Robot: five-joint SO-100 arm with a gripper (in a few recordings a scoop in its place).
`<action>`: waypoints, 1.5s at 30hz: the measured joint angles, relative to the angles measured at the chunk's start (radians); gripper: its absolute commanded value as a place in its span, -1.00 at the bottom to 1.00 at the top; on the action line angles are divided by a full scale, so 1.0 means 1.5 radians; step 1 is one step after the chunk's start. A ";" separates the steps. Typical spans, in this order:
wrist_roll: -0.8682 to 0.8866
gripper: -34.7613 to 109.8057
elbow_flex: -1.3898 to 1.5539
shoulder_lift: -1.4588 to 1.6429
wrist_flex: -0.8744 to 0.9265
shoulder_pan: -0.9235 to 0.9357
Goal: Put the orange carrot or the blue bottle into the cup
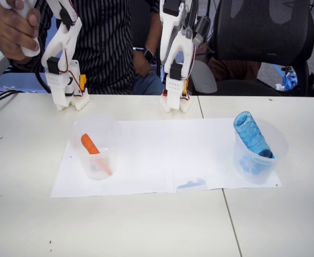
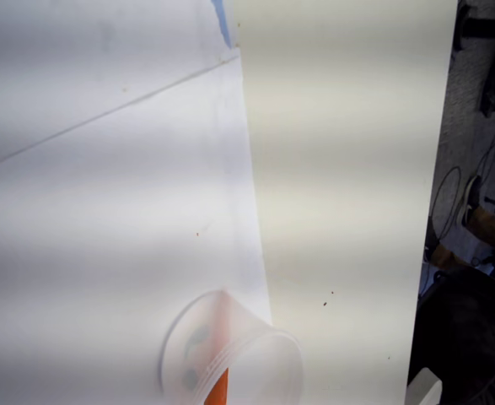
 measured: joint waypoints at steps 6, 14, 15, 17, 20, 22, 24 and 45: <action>-0.017 -0.36 0.257 0.218 -0.112 -0.040; -0.058 -0.36 0.585 0.388 -0.247 -0.121; -0.058 -0.36 0.616 0.408 -0.261 -0.131; -0.058 -0.36 0.671 0.435 -0.278 -0.139; -0.050 -0.36 0.741 0.461 -0.287 -0.168; -0.036 -0.36 0.771 0.470 -0.290 -0.180; -0.016 -0.36 0.785 0.473 -0.290 -0.188; 0.029 -0.35 0.879 0.473 -0.299 -0.226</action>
